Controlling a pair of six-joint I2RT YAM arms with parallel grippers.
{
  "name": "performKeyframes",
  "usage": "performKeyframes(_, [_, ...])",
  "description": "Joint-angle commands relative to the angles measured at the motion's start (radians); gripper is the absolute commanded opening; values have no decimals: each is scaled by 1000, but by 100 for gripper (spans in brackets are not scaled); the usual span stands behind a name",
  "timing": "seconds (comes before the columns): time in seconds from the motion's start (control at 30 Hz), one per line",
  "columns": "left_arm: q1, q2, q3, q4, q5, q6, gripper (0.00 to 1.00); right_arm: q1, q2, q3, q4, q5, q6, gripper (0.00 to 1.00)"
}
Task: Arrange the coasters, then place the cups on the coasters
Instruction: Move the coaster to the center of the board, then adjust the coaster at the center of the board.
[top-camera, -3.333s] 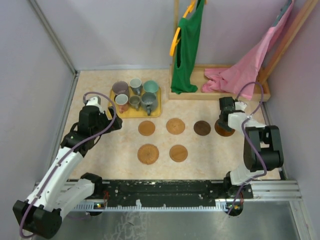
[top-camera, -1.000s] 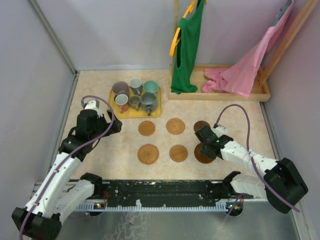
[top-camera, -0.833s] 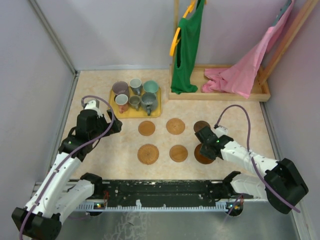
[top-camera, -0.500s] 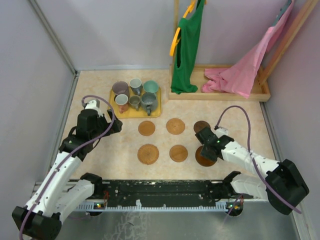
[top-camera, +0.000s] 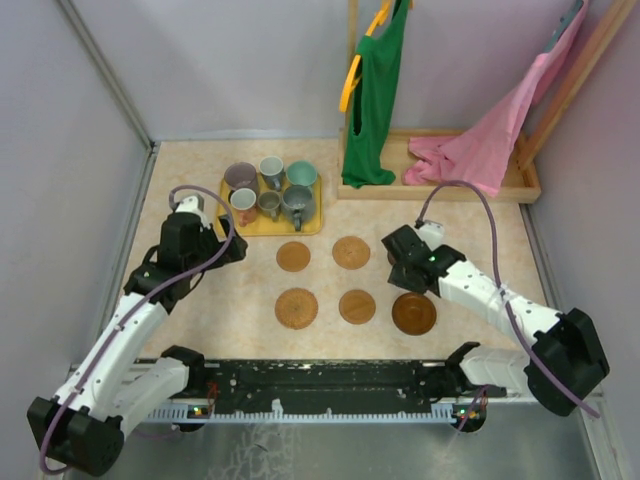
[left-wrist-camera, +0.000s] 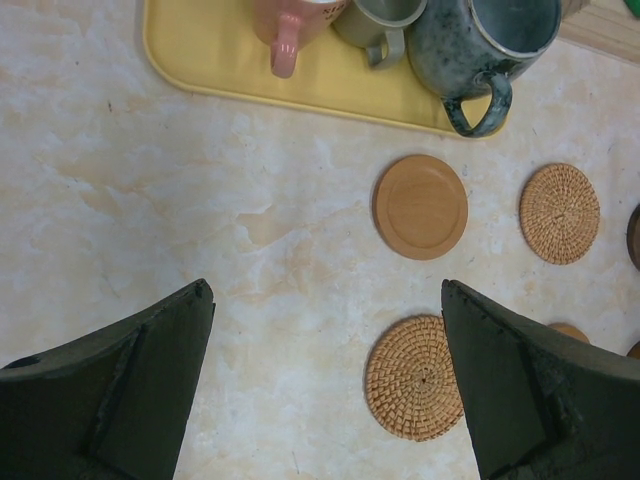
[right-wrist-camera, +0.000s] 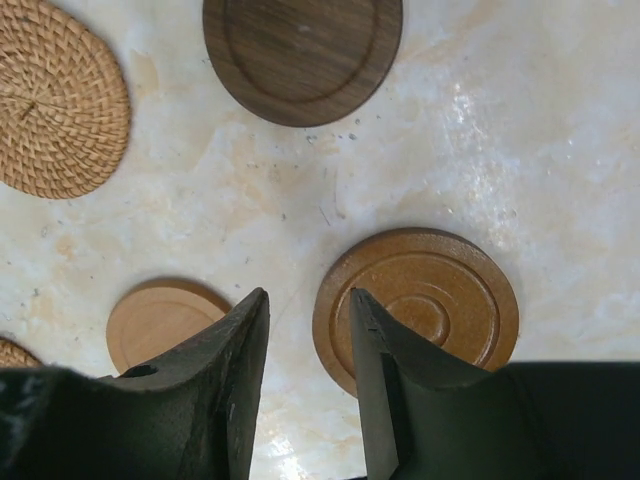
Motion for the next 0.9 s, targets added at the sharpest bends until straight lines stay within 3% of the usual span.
performKeyframes(0.0, [6,18,56,37,-3,15,100,9,23,67,30,38,-64,39])
performKeyframes(0.23, [6,62,82,54,-12,19,100,9,29,68,55,43,-111,40])
performKeyframes(0.4, [6,110,101,78,-14,30,100,9,30,72,97,45,-166,50])
performKeyframes(0.63, [6,186,132,109,-13,39,100,9,75,111,139,27,-228,56])
performKeyframes(0.87, [6,218,155,118,-24,45,100,13,126,133,205,-109,-297,35])
